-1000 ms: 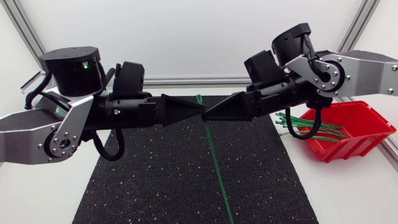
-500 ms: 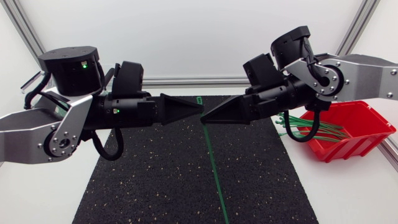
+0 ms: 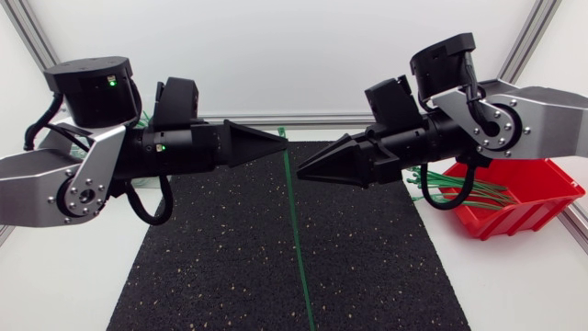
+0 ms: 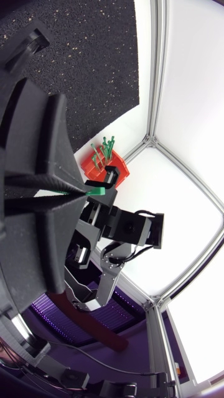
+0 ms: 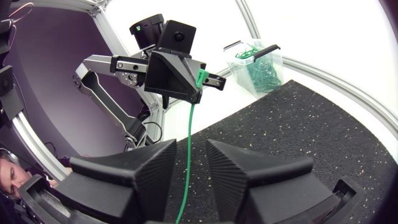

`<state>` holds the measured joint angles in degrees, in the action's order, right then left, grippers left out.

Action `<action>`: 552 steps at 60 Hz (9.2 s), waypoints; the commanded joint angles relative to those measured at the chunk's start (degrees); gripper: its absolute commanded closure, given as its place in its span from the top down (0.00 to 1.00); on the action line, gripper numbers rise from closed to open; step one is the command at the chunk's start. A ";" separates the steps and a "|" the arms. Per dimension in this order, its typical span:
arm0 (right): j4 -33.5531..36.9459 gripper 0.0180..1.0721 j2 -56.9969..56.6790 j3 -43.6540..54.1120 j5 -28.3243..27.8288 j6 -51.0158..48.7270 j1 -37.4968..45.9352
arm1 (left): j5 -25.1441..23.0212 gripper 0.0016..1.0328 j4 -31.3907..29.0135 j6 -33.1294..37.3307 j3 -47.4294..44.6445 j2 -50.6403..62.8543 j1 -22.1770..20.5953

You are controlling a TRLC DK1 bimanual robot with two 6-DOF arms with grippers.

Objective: Take a green cable tie from the red box, thread the tail through the head to close it, then place it in the transparent bin on the left.

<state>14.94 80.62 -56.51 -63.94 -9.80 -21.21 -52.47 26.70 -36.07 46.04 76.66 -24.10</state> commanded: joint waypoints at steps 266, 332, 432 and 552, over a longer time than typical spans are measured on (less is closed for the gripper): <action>-56.69 0.44 4.02 33.75 44.17 -93.38 -33.81 | -22.59 0.04 -32.85 11.99 18.29 16.33 15.40; -56.16 0.06 0.94 36.65 44.25 -90.30 -36.44 | -22.33 0.04 -32.50 12.96 17.06 15.09 15.66; 11.52 0.05 -13.30 -5.54 -6.55 43.29 -18.78 | -7.83 0.04 2.75 0.74 -13.08 -17.34 0.10; 8.09 0.05 -7.05 -2.20 -6.81 70.27 -12.63 | 2.63 0.04 6.52 6.19 -16.95 -20.85 -5.79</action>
<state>23.75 72.38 -60.40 -70.41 58.98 -34.30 -50.00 32.03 -30.83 30.24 55.88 -29.12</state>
